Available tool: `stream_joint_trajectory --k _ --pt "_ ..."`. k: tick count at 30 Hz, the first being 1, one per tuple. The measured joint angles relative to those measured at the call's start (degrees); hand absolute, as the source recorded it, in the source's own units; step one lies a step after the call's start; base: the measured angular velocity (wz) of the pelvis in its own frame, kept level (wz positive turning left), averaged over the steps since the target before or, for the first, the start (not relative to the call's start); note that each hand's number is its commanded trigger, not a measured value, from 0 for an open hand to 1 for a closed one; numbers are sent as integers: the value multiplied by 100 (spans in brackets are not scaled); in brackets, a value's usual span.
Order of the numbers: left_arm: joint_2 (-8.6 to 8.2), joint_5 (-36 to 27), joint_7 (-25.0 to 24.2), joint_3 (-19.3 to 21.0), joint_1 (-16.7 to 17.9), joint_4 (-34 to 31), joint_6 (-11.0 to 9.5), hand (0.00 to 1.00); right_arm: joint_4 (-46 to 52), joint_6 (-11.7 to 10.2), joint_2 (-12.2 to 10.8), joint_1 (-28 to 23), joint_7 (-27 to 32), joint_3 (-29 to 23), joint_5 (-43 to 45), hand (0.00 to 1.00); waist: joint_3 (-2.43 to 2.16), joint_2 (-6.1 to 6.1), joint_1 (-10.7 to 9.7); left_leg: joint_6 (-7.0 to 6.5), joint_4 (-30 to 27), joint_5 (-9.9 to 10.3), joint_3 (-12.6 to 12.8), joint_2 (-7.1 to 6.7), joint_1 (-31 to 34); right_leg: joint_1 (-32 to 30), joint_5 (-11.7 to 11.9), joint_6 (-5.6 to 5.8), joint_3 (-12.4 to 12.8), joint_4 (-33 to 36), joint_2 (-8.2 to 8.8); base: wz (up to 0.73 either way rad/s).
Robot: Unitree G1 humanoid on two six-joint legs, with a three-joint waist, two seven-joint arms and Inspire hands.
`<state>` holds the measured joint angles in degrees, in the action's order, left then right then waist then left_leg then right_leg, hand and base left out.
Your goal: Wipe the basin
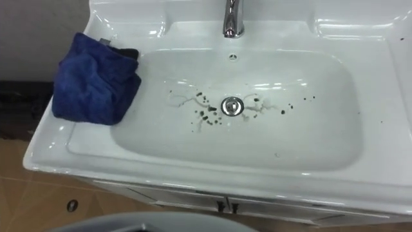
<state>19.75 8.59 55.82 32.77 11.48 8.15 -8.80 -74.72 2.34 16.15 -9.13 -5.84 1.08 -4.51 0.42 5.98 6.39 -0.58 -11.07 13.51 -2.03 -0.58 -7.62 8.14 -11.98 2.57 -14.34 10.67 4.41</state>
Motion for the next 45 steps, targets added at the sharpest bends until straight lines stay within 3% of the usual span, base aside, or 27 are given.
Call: stream_joint_trajectory --k 5,10,12,22,27,28,35,39,43,45 --pt "-2 132 -44 -202 -5 -157 -2 0 -213 -97 -3 91 -177 -8 -1 0 0 -4 -215 -3 72 3 2 15 -18 -6 1 -2 14 -4 -23 -1" --pt "-21 125 -271 -794 -6 -390 -53 0 -440 -107 -12 127 -314 14 12 0 16 -37 -330 -3 88 3 54 32 -70 -30 3 -5 151 -2 -48 -8" --pt "-22 150 -327 -942 -5 -422 -56 0 -425 -108 -23 132 -319 17 27 0 3 -51 -403 -3 87 3 112 34 -74 -31 3 -5 159 -6 -48 -10" --pt "-42 979 -936 -2001 -11 -699 -54 0 -564 -97 -88 339 -363 47 51 0 24 -161 -720 -2 80 3 206 45 -147 6 14 -17 270 -6 -58 -6" --pt "-156 1109 -1162 -2413 -12 -700 -55 0 -570 -101 -112 347 -358 168 -5 0 32 -173 -774 -2 85 3 287 81 -157 5 38 -46 347 -8 -95 -7" --pt "-171 1116 -1195 -2504 -12 -702 -55 0 -576 -101 -114 348 -358 206 -22 0 13 -145 -781 -1 88 3 297 90 -158 5 44 -54 361 -9 -106 -6" --pt "-359 1242 -1268 -2909 -8 -702 -56 0 -577 -101 -131 364 -350 217 45 0 33 -179 -906 2 147 2 367 111 -195 -8 52 -59 475 -10 -140 -3" --pt "-382 1366 -1275 -3148 14 -701 -55 0 -572 -97 -165 359 -339 216 58 0 19 -242 -939 2 147 2 388 109 -192 -21 52 -59 480 -10 -140 -3" --pt "-424 1414 -1313 -3260 114 -673 -39 0 -565 -96 -201 363 -284 215 41 0 -40 -334 -929 2 147 1 429 117 -212 -9 53 -60 506 -20 -145 -4" --pt "-492 1445 -1343 -3307 148 -652 -23 0 -556 -97 -218 364 -254 215 20 0 -46 -355 -917 2 150 1 433 118 -232 7 55 -61 506 -21 -144 0"
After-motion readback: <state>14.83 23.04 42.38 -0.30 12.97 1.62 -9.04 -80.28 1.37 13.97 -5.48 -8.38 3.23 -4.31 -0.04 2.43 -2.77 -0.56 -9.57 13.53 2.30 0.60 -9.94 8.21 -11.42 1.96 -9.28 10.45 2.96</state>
